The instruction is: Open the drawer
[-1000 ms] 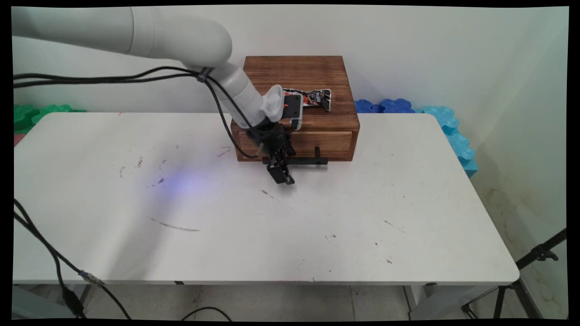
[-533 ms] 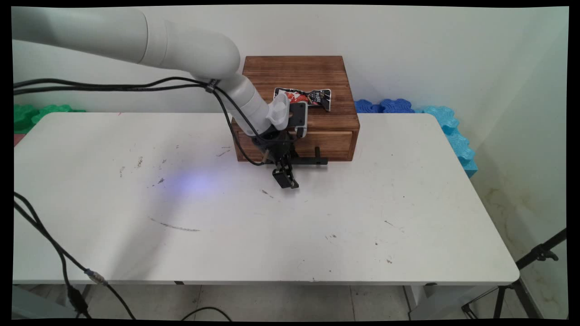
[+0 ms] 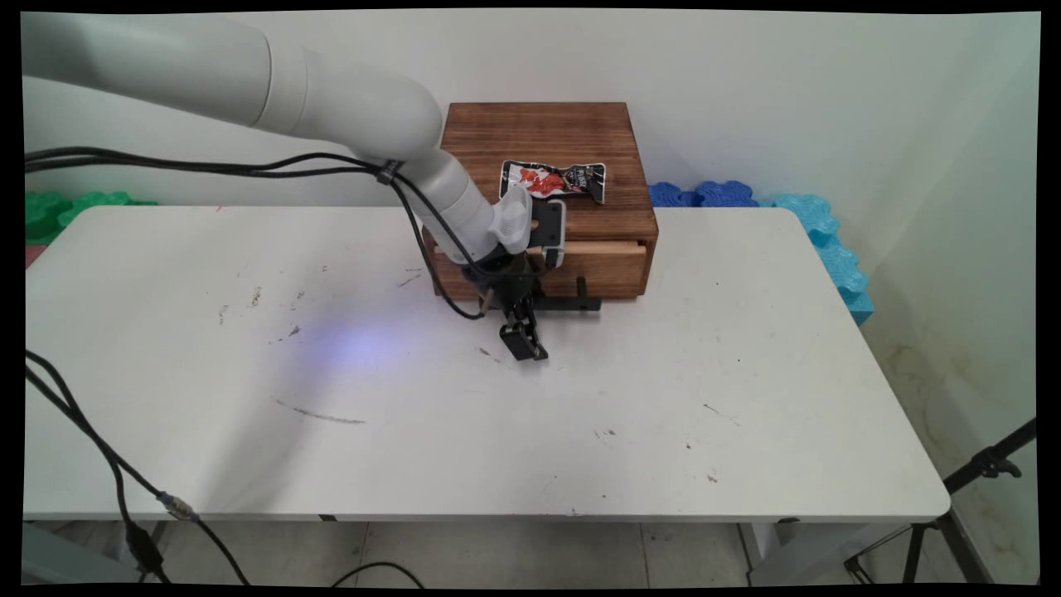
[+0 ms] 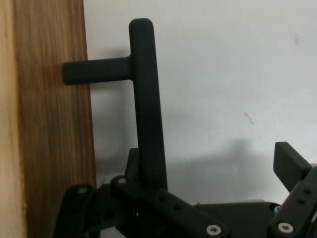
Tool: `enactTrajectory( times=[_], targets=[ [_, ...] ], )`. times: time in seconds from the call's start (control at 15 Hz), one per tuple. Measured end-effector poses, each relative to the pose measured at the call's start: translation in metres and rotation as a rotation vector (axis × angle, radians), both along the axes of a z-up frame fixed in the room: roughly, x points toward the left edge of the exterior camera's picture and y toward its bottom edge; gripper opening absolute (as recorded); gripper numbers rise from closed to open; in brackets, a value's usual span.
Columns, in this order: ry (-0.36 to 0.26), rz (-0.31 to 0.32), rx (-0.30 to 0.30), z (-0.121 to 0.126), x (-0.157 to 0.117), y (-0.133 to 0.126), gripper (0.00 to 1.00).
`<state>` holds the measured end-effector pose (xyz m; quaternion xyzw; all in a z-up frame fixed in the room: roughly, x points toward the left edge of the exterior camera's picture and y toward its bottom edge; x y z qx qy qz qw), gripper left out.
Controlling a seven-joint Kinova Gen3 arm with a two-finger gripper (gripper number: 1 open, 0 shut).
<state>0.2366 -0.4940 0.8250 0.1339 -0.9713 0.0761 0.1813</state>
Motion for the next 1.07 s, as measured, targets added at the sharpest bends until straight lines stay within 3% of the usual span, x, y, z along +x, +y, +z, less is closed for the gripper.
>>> enactTrajectory(
  times=[1.07],
  targets=[
    [0.031,-0.025,0.061,0.017,-0.014,0.064,1.00]
  ],
)
